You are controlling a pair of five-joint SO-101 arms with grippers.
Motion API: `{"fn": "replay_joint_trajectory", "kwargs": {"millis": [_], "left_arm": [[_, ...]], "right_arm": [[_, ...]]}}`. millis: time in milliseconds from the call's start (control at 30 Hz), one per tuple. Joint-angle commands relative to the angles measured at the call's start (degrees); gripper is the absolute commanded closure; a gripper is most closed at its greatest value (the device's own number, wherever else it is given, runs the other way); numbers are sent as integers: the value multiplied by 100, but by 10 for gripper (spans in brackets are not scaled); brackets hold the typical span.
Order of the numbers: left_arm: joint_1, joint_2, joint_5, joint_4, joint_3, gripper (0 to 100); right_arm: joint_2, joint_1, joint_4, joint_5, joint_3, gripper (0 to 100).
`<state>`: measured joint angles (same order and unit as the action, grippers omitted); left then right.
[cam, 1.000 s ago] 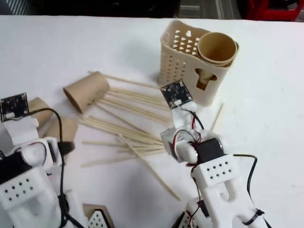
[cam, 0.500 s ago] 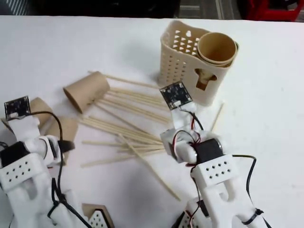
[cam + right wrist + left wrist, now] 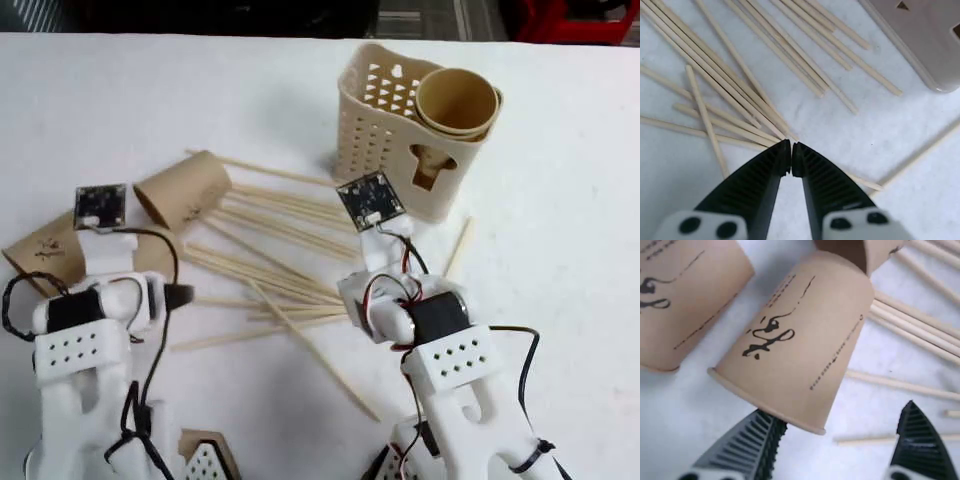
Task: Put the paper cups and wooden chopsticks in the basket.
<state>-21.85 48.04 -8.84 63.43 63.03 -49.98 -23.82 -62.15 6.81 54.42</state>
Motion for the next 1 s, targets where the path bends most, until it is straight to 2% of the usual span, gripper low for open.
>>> {"fn": "replay_joint_trajectory", "kwargs": {"millis": [0,200,533,967], "left_arm": [[330,-13,53,-167,-88,660],[576,-13,18,-457,-79,762],[655,-4,18,-422,-273,829],[699,-4,18,721,-1881,925]], "right_arm": [[-119,4,84,53,-26,974],[-119,4,84,53,-26,976],[-119,4,84,53,-26,977],[-119,13,84,53,-26,978]]}}
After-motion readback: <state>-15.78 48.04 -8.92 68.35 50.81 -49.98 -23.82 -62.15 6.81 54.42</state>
